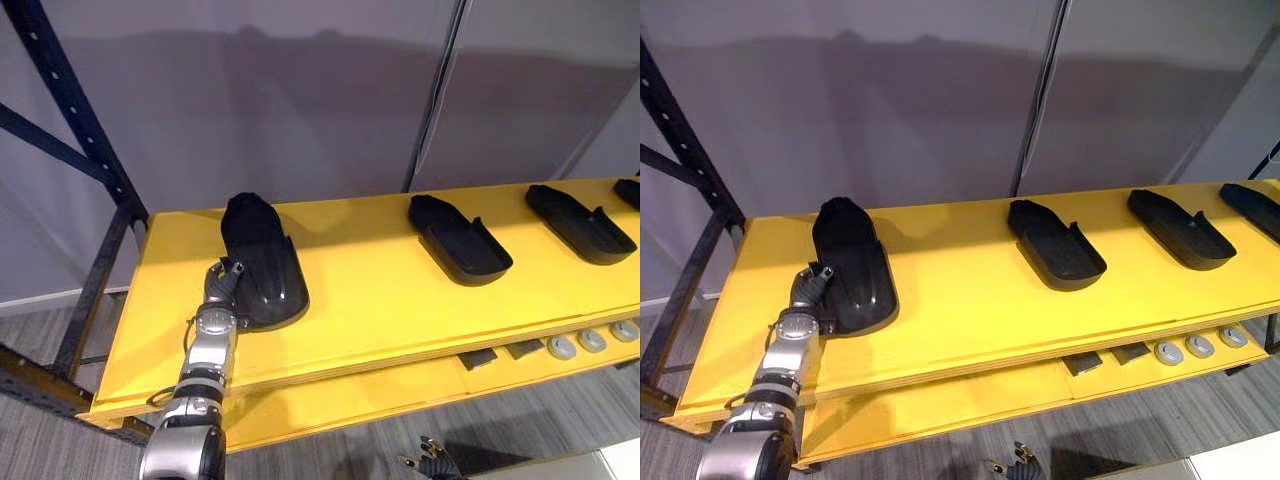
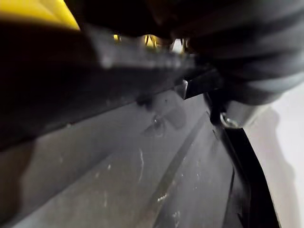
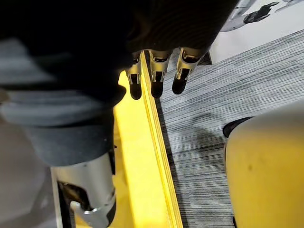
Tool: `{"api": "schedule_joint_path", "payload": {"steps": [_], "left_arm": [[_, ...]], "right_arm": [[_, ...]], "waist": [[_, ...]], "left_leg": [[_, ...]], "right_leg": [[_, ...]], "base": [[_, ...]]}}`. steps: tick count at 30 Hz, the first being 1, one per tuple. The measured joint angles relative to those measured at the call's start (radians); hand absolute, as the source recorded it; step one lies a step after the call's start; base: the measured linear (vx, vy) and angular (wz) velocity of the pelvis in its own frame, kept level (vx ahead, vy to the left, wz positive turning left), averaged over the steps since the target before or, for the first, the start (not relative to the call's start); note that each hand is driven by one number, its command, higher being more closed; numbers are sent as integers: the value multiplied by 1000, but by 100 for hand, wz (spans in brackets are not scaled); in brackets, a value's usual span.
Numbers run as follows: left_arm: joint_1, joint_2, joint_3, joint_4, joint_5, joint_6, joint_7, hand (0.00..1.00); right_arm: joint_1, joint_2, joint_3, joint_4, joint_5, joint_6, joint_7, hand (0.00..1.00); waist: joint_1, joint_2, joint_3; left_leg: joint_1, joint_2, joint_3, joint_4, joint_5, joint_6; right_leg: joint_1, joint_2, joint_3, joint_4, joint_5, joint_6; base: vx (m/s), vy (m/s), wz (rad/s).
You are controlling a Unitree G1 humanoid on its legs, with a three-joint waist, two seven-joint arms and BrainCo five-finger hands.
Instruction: Walk over and take plastic housings, then place them on the shelf
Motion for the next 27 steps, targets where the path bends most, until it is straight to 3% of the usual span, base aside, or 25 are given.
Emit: {"api": "schedule_joint_path", "payload": {"steps": [7,17,21,25,26,27], "left_arm": [[-47,7,-45,27,1,-2,4,0],[-25,28,-93,-137,-1,-22,-1,0],[44,3,-119,-355,2,-29,4,0],[153,-54,-178,-673,49,-71,33,0],[179,-66,-197,-732,60,-83,39,100],[235,-90,-227,-827,79,-107,44,100]], "right_arm": [[-2,-1,0,0,1,-6,0,0],[1,-3,-1,-13,1,-8,2,0],[7,-3,-19,-15,1,-8,3,0],[17,-6,-31,-21,1,-8,4,0],[19,-4,-37,-21,1,-8,4,0],[23,-2,-37,-25,1,-8,4,0]], "waist": [[-17,-1,2],[0,-4,24],[12,-5,30],[30,-9,35],[34,-9,36],[38,-9,35]], "left_leg": [[5,1,-6,28,-31,16],[2,-10,-22,50,-45,17],[-1,-12,-32,56,-41,13],[-14,-12,-44,75,-46,12],[-20,-12,-44,87,-52,12],[-31,-10,-46,114,-68,10]], "right_leg": [[12,-1,-1,9,1,-2],[14,-12,-4,19,-7,-8],[15,-14,3,27,-28,7],[12,-15,-3,41,-33,11],[12,-16,-3,41,-32,11],[14,-16,-2,41,-32,12]], "base": [[54,30,0],[-66,37,0],[-81,12,6],[-6,12,7],[30,24,5],[0,0,0]]}}
